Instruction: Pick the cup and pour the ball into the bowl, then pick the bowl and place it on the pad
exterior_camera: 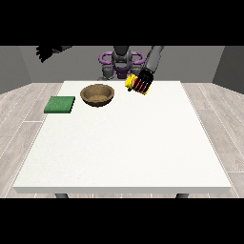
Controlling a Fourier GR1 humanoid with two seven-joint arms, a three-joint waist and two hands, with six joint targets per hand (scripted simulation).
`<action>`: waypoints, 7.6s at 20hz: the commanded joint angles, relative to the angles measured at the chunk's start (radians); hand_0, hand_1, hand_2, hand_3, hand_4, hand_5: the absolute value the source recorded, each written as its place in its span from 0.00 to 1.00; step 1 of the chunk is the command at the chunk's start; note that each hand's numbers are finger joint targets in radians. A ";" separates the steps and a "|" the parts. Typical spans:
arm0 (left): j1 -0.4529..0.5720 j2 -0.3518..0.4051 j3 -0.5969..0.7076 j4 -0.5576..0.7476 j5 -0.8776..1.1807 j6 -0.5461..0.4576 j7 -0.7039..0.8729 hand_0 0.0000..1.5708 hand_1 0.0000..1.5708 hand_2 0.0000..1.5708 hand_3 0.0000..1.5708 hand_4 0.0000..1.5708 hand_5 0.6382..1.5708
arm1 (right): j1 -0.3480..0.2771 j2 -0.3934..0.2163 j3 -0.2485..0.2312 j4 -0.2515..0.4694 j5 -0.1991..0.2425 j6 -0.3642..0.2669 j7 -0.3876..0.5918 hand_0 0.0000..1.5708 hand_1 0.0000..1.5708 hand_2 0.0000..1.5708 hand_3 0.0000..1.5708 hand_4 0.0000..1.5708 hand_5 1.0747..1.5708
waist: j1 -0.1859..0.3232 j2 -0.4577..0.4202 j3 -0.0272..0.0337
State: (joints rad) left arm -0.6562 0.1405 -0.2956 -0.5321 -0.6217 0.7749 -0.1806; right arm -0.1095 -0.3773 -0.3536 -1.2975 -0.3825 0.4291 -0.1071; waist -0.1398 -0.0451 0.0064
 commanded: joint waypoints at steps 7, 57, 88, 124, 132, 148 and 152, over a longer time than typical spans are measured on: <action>-0.248 -0.068 -0.214 0.170 -0.369 -0.149 0.472 0.64 0.64 1.00 0.82 0.67 1.00 | -0.008 -0.030 -0.039 0.141 0.022 -0.016 -0.006 0.00 0.00 0.00 0.00 0.41 0.99 | 0.096 -0.095 -0.0045; -0.090 0.276 0.574 -0.730 0.926 -0.942 0.290 0.00 0.00 0.00 0.00 0.22 0.93 | -0.092 0.216 0.000 0.188 0.083 -0.252 -0.146 0.00 0.00 0.00 0.00 0.00 1.00 | 0.344 0.253 -0.0073; -0.068 0.566 0.794 -0.654 1.161 -1.150 0.349 0.00 0.00 0.00 0.00 0.37 1.00 | -0.145 0.251 0.036 0.521 0.195 -0.418 -0.262 1.00 1.00 1.00 1.00 0.68 0.81 | 0.332 0.339 -0.0069; 0.052 0.667 0.913 -0.613 1.159 -1.165 0.103 0.00 0.00 0.00 0.00 0.43 0.99 | -0.468 -0.315 -0.138 0.692 0.153 -0.252 -0.151 1.00 1.00 1.00 0.05 0.61 1.00 | 0.227 0.563 -0.0020; 0.130 0.680 0.943 -0.721 1.218 -1.146 0.189 0.00 0.00 0.00 0.00 0.44 0.98 | -0.506 -0.423 -0.133 0.833 0.190 -0.197 -0.180 1.00 1.00 1.00 0.00 0.63 1.00 | 0.220 0.519 -0.0042; 0.196 0.681 0.906 -0.610 1.204 -1.178 0.200 0.00 0.00 0.00 0.00 0.42 0.98 | -0.502 -0.314 -0.026 0.877 0.261 -0.219 -0.071 1.00 1.00 1.00 0.90 0.63 0.98 | 0.203 0.339 -0.0066; 0.204 0.705 0.959 -0.603 1.226 -1.195 0.160 0.00 0.00 0.00 0.00 0.41 0.97 | -0.507 -0.387 -0.139 0.945 0.166 -0.223 -0.046 0.85 0.85 1.00 0.67 0.00 1.00 | 0.207 0.412 -0.0060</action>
State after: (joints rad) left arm -0.4641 0.8353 0.6385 -1.1663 0.6039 -0.3952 0.0267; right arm -0.6153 -0.7388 -0.4472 -0.3775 -0.1821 0.2492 -0.1693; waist 0.0569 0.3341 0.0005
